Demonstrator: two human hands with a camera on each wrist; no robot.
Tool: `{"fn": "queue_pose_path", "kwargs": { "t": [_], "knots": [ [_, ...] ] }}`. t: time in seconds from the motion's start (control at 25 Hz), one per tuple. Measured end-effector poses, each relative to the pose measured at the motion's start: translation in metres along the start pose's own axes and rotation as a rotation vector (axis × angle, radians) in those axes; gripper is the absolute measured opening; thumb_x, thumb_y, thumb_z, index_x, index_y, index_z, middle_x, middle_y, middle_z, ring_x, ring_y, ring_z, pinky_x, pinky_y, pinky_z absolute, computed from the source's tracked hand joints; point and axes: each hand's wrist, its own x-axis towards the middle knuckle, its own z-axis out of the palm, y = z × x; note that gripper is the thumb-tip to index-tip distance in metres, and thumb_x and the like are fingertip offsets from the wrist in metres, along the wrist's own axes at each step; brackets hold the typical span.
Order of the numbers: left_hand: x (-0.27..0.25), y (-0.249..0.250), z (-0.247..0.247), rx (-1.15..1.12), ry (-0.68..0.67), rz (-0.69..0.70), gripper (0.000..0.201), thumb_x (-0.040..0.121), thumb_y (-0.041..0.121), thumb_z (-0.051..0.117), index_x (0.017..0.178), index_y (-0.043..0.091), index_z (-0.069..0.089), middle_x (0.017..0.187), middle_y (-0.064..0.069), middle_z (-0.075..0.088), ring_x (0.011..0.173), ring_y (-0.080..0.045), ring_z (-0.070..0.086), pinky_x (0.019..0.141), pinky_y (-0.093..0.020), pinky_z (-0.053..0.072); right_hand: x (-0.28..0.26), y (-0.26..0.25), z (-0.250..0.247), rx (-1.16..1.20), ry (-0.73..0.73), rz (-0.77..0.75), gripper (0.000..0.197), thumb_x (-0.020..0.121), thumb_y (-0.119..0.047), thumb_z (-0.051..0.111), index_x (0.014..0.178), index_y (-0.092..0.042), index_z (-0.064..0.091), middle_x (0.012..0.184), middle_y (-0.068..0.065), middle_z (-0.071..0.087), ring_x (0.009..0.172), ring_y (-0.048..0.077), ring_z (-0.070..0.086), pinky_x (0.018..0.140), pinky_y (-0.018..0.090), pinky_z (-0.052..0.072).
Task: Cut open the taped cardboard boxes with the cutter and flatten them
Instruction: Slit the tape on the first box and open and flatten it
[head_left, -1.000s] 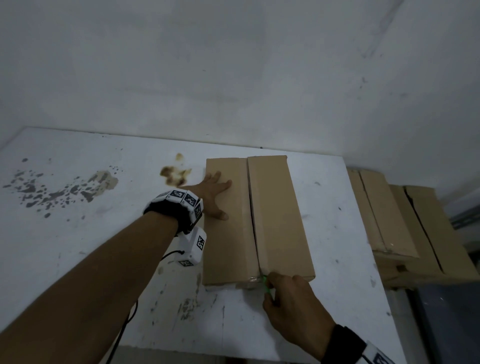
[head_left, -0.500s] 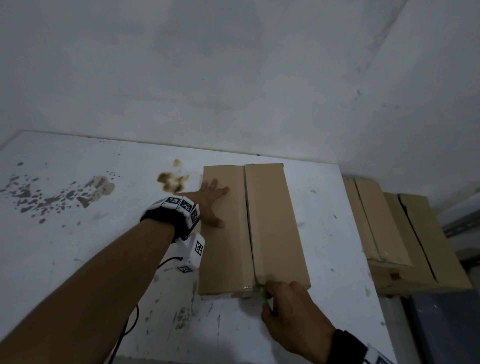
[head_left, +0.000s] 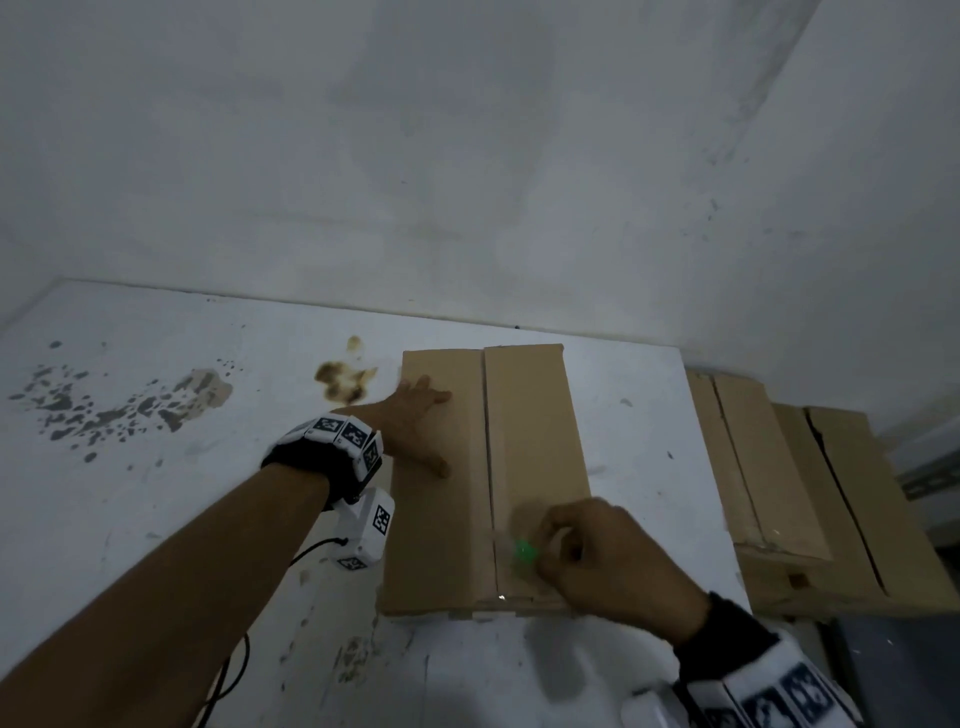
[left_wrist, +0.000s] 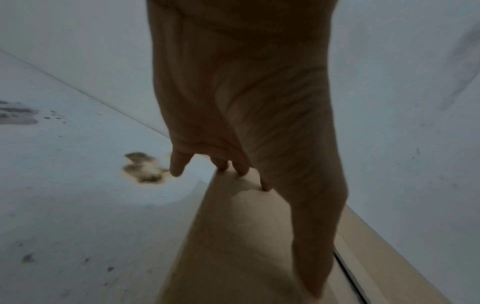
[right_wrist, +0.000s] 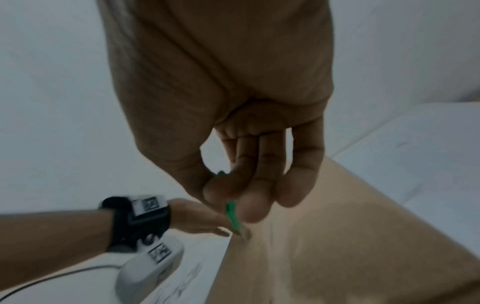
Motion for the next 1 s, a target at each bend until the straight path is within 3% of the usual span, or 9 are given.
{"fn": "queue_pose_path", "kwargs": {
  "t": [0.08, 0.16, 0.28, 0.36, 0.44, 0.56, 0.72, 0.88, 1.0],
  "knots": [
    [0.000, 0.002, 0.006, -0.023, 0.139, -0.024, 0.112, 0.070, 0.073, 0.073, 0.156, 0.033, 0.015, 0.166, -0.003, 0.002, 0.152, -0.028, 0.004, 0.121, -0.052, 0.019, 0.029, 0.014, -0.007, 0.112, 0.214, 0.002, 0.016, 0.093, -0.018, 0.062, 0.076, -0.018, 0.063, 0.054, -0.011, 0.058, 0.050, 0.006, 0.053, 0.052, 0.020, 0.042],
    [0.005, 0.007, 0.017, -0.058, 0.257, -0.081, 0.115, 0.063, 0.083, 0.069, 0.154, 0.038, 0.016, 0.164, -0.002, 0.007, 0.150, -0.029, 0.008, 0.117, -0.058, 0.023, 0.067, 0.037, -0.003, 0.212, 0.319, 0.092, 0.021, 0.096, -0.015, 0.055, 0.076, -0.019, 0.055, 0.062, -0.008, 0.058, 0.055, 0.010, 0.052, 0.054, 0.022, 0.041],
    [0.020, 0.020, 0.029, -0.100, 0.306, -0.153, 0.127, 0.054, 0.091, 0.065, 0.155, 0.044, 0.004, 0.166, 0.002, -0.012, 0.152, -0.028, -0.010, 0.118, -0.065, 0.009, 0.109, 0.064, 0.000, 0.455, 0.338, 0.255, 0.017, 0.099, -0.022, 0.054, 0.084, -0.015, 0.053, 0.066, 0.006, 0.061, 0.055, 0.022, 0.052, 0.052, 0.031, 0.043],
    [0.031, 0.030, 0.029, -0.113, 0.282, -0.211, 0.136, 0.049, 0.094, 0.064, 0.155, 0.044, -0.006, 0.163, 0.000, -0.025, 0.151, -0.031, -0.021, 0.116, -0.067, -0.001, 0.118, 0.071, -0.002, 0.568, 0.318, 0.282, 0.016, 0.101, -0.023, 0.052, 0.091, -0.010, 0.051, 0.067, 0.011, 0.061, 0.051, 0.023, 0.052, 0.046, 0.029, 0.044],
    [0.039, 0.040, 0.025, -0.139, 0.277, -0.273, 0.141, 0.048, 0.092, 0.067, 0.154, 0.043, -0.012, 0.161, -0.005, -0.030, 0.149, -0.036, -0.024, 0.115, -0.070, -0.001, 0.119, 0.071, -0.001, 0.588, 0.279, 0.255, 0.018, 0.102, -0.023, 0.051, 0.095, -0.007, 0.049, 0.067, 0.011, 0.061, 0.049, 0.023, 0.052, 0.044, 0.028, 0.045],
    [0.051, 0.045, 0.016, -0.196, 0.264, -0.311, 0.146, 0.046, 0.082, 0.078, 0.153, 0.043, -0.013, 0.160, -0.008, -0.030, 0.148, -0.043, -0.016, 0.113, -0.071, 0.016, 0.116, 0.073, 0.004, 0.584, 0.276, 0.207, 0.018, 0.102, -0.022, 0.051, 0.094, -0.007, 0.047, 0.065, 0.009, 0.057, 0.049, 0.018, 0.050, 0.046, 0.028, 0.046],
    [0.056, 0.036, 0.008, -0.180, 0.254, -0.303, 0.146, 0.039, 0.080, 0.078, 0.152, 0.036, -0.004, 0.159, -0.013, -0.011, 0.145, -0.048, 0.002, 0.112, -0.059, 0.030, 0.116, 0.079, 0.009, 0.592, 0.283, 0.157, 0.018, 0.103, -0.020, 0.050, 0.090, -0.010, 0.044, 0.063, 0.007, 0.051, 0.050, 0.019, 0.048, 0.046, 0.028, 0.046],
    [0.047, 0.043, 0.012, -0.222, 0.274, -0.302, 0.122, 0.058, 0.070, 0.078, 0.151, 0.042, 0.003, 0.160, -0.006, -0.020, 0.147, -0.046, -0.003, 0.110, -0.067, 0.027, 0.117, 0.078, 0.011, 0.540, 0.286, 0.137, 0.017, 0.104, -0.022, 0.049, 0.094, -0.010, 0.043, 0.063, 0.009, 0.053, 0.051, 0.020, 0.049, 0.045, 0.028, 0.046],
    [0.041, 0.044, 0.008, -0.262, 0.257, -0.278, 0.121, 0.065, 0.065, 0.078, 0.154, 0.038, 0.001, 0.160, -0.007, -0.022, 0.148, -0.046, -0.006, 0.113, -0.067, 0.023, 0.115, 0.074, 0.011, 0.513, 0.292, 0.144, 0.016, 0.104, -0.022, 0.048, 0.094, -0.011, 0.042, 0.063, 0.009, 0.054, 0.050, 0.019, 0.050, 0.045, 0.026, 0.047]
  ]
}}
